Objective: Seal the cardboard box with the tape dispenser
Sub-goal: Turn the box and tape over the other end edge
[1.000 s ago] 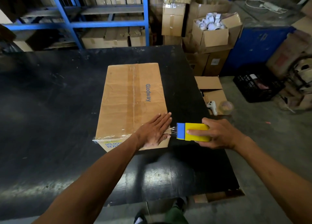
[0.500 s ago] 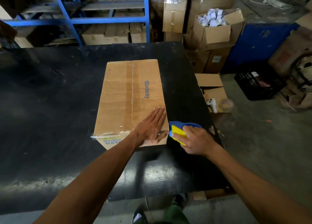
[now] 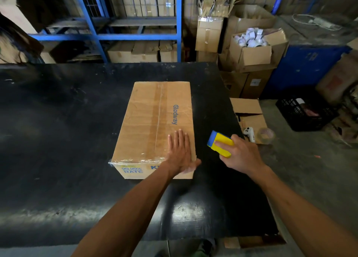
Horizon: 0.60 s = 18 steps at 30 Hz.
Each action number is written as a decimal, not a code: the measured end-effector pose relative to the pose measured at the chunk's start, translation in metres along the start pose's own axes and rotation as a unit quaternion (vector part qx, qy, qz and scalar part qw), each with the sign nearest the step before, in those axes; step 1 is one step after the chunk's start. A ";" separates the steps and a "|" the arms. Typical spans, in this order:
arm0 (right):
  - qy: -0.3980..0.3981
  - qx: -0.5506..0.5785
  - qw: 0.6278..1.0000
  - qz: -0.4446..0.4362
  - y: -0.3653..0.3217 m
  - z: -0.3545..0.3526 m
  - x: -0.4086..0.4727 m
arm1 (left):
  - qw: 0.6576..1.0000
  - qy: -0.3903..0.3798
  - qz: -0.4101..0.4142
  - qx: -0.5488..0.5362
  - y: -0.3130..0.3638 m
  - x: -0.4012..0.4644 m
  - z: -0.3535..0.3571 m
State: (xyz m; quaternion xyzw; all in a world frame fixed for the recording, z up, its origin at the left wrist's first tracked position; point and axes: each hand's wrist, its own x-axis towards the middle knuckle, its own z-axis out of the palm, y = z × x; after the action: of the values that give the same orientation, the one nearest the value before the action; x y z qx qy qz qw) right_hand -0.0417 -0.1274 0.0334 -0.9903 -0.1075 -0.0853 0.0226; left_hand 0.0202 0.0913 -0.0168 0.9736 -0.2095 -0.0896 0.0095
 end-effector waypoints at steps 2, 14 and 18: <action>0.009 0.034 0.999 0.022 -0.012 -0.003 0.012 | 1.000 -0.008 0.024 0.019 -0.014 -0.005 -0.002; 0.083 0.114 0.986 0.087 -0.062 -0.037 0.062 | 0.982 -0.019 -0.147 -0.118 -0.053 -0.011 -0.013; 0.078 0.138 0.980 0.119 -0.056 -0.039 0.063 | 0.985 -0.061 -0.140 -0.085 -0.059 -0.011 -0.009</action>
State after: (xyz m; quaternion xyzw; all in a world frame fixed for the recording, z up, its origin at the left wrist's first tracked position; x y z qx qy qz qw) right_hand 0.0008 -0.0621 0.0838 -0.9737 0.0020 -0.1432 0.1770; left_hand 0.0355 0.1494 -0.0090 0.9818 -0.0625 -0.1667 0.0665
